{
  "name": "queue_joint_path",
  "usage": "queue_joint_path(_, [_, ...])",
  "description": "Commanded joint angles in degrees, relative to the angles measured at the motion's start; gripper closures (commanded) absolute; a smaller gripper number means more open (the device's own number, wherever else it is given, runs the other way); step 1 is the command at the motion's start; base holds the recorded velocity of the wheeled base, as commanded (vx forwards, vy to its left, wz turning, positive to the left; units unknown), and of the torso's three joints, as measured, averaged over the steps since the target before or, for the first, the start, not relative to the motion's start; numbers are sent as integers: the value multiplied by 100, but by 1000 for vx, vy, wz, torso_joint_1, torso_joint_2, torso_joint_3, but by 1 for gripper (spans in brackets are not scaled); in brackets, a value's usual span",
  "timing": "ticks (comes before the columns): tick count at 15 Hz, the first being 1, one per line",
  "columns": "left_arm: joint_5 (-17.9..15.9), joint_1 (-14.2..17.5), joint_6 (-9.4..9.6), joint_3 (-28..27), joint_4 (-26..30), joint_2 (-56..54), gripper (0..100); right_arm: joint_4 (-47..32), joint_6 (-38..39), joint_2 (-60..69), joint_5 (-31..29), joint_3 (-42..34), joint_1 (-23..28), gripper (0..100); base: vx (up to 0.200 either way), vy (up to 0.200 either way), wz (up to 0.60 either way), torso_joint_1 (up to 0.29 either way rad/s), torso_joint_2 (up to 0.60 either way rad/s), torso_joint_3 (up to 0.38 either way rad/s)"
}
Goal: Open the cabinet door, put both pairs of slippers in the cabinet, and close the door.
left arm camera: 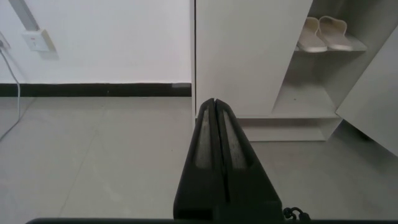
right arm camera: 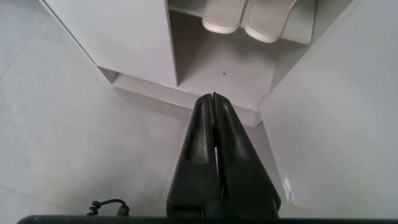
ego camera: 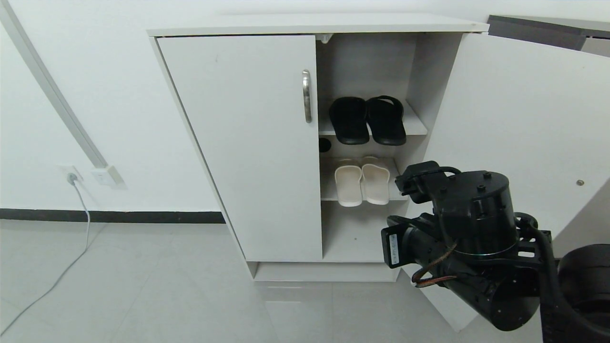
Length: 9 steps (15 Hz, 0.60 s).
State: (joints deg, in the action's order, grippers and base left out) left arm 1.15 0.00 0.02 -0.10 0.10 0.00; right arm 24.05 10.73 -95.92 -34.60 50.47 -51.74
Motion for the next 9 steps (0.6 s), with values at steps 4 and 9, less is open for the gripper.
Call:
queue_joint_path(4, [8,0,-2,1,-1,0,100,3,-27,3,-3,-11,15,100,0,0,0,3,-130,-212])
queue_joint_path(9, [8,0,-2,1,-1,0,100,3,-27,-6,6,-72,58,100,0,0,0,53,-486,-358])
